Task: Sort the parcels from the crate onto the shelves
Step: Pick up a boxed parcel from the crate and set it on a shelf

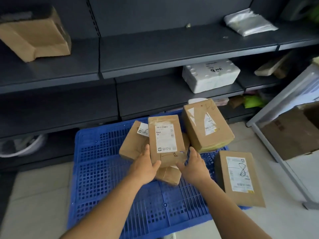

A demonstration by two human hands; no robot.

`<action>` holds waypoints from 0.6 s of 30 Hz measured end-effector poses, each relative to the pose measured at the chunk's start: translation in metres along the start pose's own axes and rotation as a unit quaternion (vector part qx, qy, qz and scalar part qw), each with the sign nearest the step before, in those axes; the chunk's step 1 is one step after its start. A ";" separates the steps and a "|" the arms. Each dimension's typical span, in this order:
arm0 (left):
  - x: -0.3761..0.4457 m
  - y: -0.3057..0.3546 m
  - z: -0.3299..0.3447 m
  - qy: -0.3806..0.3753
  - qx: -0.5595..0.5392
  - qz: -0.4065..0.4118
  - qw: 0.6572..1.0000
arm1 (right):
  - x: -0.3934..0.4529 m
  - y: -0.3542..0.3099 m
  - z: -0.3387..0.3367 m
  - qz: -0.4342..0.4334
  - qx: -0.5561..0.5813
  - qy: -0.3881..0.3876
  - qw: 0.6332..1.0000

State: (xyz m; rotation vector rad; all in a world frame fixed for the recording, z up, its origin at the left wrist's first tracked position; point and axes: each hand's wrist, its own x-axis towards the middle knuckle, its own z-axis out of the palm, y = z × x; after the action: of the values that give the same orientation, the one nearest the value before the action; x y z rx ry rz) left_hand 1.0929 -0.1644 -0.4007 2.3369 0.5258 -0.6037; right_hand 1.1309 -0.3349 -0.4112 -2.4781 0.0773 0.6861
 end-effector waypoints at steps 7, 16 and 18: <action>0.034 -0.001 0.018 -0.001 -0.063 -0.071 0.995 | 0.034 0.009 -0.005 -0.043 0.018 0.102 0.994; 0.044 -0.008 0.029 -0.011 -0.102 -0.059 0.993 | 0.063 0.013 -0.055 -0.044 -0.096 0.243 0.964; 0.044 -0.008 0.029 -0.010 -0.104 -0.052 0.993 | 0.076 0.022 -0.070 0.012 -0.100 0.205 0.974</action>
State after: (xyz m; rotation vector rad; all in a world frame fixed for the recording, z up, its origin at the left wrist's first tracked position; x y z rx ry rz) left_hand 1.1162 -0.1691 -0.4480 2.1154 0.6716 -0.5893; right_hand 1.2245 -0.3835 -0.4095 -2.7816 0.2032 0.1879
